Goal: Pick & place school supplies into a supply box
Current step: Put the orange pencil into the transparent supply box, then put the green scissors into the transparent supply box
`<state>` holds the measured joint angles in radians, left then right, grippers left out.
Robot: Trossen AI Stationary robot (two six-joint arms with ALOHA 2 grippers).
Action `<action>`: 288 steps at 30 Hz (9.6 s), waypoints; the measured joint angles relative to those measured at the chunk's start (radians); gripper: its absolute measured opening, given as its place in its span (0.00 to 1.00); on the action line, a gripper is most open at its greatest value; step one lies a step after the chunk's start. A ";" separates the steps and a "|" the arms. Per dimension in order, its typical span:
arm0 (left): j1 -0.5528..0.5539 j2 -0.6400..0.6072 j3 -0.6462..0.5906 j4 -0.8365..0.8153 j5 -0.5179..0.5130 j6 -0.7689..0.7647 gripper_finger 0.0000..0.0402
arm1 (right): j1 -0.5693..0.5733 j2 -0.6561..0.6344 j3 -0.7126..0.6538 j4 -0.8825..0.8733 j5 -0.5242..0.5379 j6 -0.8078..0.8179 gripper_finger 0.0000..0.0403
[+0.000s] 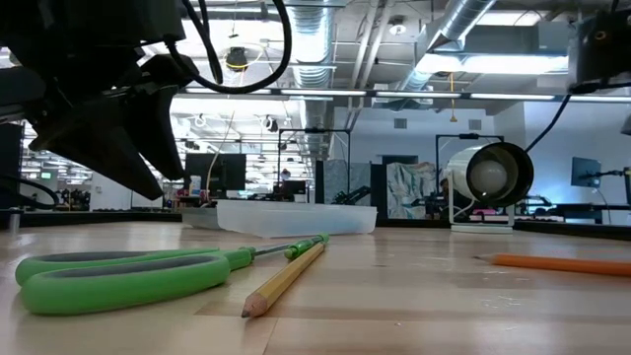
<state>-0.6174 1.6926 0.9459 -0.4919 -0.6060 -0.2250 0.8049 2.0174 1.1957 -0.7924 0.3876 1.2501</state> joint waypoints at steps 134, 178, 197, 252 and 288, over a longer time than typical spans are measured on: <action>-0.021 0.000 -0.002 -0.125 -0.029 -0.133 0.34 | -0.325 -0.013 0.146 -0.069 0.268 -0.835 0.00; -0.019 0.000 -0.002 -0.250 -0.090 -0.189 0.34 | -0.818 -0.016 0.148 0.435 0.144 -1.719 0.22; -0.019 0.000 -0.001 0.029 0.031 -0.022 0.34 | -0.504 -0.225 0.148 0.112 0.348 -1.149 0.30; 0.009 0.197 0.008 0.358 0.397 0.022 0.34 | -0.249 -0.224 0.088 0.008 0.478 -0.778 0.29; -0.272 0.020 0.005 -0.153 0.253 -0.467 0.34 | -0.268 -0.224 0.088 0.025 0.478 -0.778 0.29</action>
<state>-0.8898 1.7121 0.9511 -0.6450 -0.3531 -0.6916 0.5370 1.7931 1.2839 -0.7674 0.8654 0.4717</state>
